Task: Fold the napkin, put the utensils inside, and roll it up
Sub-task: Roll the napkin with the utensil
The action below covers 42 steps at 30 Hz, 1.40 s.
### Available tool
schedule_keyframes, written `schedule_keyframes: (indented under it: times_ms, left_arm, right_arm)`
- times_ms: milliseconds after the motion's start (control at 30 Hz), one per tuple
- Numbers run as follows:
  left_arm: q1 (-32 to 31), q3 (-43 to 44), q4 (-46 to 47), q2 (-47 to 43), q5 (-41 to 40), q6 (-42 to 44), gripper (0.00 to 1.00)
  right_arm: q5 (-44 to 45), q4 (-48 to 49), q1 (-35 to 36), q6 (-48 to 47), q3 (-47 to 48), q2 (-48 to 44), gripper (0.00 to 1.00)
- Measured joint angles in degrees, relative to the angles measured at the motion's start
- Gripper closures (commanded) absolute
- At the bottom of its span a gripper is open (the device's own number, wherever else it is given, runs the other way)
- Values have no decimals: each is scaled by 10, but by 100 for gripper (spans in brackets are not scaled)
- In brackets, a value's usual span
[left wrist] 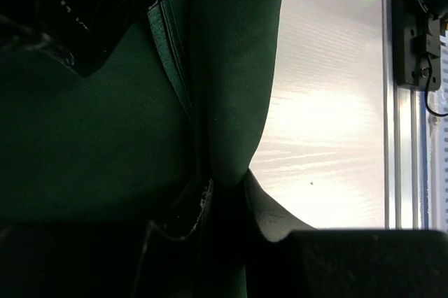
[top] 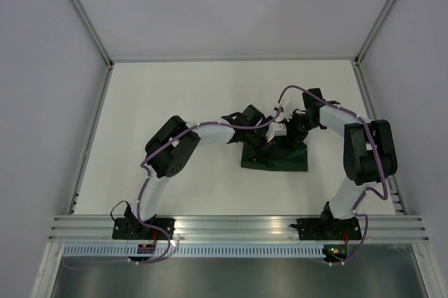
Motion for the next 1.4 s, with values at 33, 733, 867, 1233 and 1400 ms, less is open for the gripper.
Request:
schedule_keyframes:
  times_ms: [33,733,867,1233,1400]
  left_arm:
    - [2,0,1,0,-3,-1,98]
    - [-12,18,-68,10,12,-29,98]
    - [-12,40,-96,23,17,-36,98]
    - [-10,134,-201,81,45,-48,97]
    - [-4,180,-249,114,67,-60,97]
  right_arm:
    - [0,1,0,3,7,6,28]
    - [-19,81,-14,149,151,84,28]
    - [-45,87,-33,172,151,72,28]
    - [-183,22,-205,109,142,-97,29]
    - [-198,-63,-156,-34,54,-224,29]
